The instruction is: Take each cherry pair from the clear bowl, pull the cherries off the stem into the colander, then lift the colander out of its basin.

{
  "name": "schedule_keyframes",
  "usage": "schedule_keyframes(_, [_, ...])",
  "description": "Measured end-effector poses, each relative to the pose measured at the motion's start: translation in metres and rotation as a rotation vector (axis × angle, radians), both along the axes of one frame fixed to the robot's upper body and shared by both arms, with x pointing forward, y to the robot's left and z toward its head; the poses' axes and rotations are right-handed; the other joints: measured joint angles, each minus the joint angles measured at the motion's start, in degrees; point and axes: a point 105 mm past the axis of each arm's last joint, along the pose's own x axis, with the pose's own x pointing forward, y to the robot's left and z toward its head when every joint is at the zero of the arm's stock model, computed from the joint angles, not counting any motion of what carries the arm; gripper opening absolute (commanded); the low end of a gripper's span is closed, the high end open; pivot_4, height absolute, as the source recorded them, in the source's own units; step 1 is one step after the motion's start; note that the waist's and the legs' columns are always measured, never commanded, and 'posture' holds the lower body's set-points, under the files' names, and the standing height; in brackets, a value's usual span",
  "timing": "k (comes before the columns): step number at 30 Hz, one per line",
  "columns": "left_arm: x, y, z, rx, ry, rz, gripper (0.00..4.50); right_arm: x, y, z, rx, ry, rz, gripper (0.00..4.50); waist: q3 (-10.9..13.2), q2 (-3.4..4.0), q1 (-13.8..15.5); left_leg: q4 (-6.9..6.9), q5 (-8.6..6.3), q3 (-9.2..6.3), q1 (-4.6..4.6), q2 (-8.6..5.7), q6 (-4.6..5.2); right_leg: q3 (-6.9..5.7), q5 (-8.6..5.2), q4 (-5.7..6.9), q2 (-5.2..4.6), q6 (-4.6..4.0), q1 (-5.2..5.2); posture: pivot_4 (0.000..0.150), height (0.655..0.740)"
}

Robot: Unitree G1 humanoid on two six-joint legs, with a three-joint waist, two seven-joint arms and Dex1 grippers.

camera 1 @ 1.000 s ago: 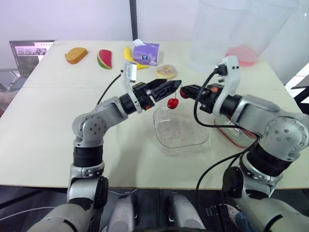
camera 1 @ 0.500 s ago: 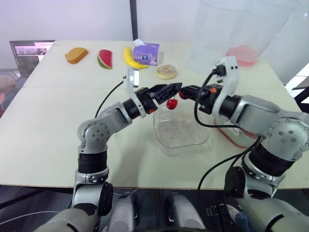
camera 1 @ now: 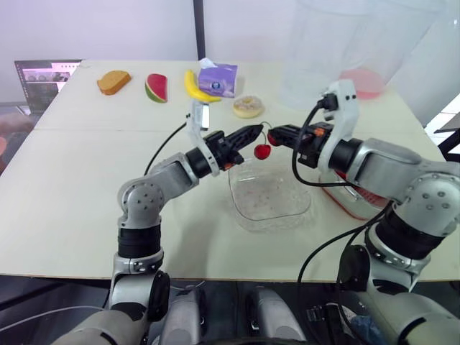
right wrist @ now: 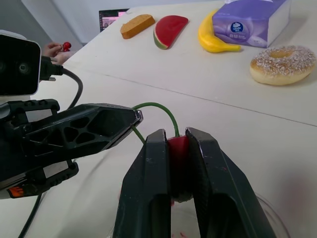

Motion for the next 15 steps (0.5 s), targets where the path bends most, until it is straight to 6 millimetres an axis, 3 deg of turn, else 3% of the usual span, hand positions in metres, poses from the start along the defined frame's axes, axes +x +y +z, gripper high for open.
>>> schedule_keyframes(10, [0.001, 0.002, 0.000, 0.005, 0.009, 0.012, 0.04, -0.002, 0.000, -0.002, -0.020, 0.009, 0.014, 0.14, 0.0, 0.00, 0.0, -0.02, 0.00, 0.00, 0.00, 0.00, 0.00, 0.00, 0.00, -0.05, 0.01, 0.00, 0.00, 0.150, 0.7400])
schedule_keyframes(11, [0.001, 0.002, 0.000, 0.007, 0.008, 0.013, 0.00, -0.002, 0.000, -0.002, -0.024, 0.008, 0.015, 1.13, 0.0, 0.00, 0.0, -0.03, 0.00, 0.00, 0.00, 0.00, 0.00, 0.00, 0.00, -0.06, 0.01, 0.00, 0.00, 0.150, 0.7400])
schedule_keyframes(12, [0.002, 0.003, 0.000, 0.012, 0.005, 0.014, 0.00, -0.002, 0.000, -0.002, -0.025, 0.008, 0.020, 1.36, 0.0, 0.00, 0.0, -0.03, 0.00, 0.00, -0.01, 0.00, 0.00, 0.00, 0.00, -0.07, 0.01, 0.00, 0.00, 0.150, 0.7400])
schedule_keyframes(14, [0.003, 0.008, 0.001, 0.031, -0.009, 0.014, 0.00, -0.003, 0.001, -0.003, -0.032, 0.011, 0.029, 2.29, 0.0, 0.00, 0.0, -0.03, 0.00, 0.00, -0.01, 0.01, 0.00, 0.00, 0.00, -0.07, 0.02, 0.00, 0.00, 0.150, 0.7400])
schedule_keyframes(15, [0.003, 0.010, 0.003, 0.042, -0.026, 0.010, 0.00, -0.004, -0.001, -0.004, -0.037, 0.015, 0.025, 2.29, 0.0, 0.00, 0.0, -0.03, 0.00, 0.00, -0.01, 0.01, 0.00, 0.00, 0.00, -0.07, 0.02, 0.00, 0.00, 0.150, 0.7400])
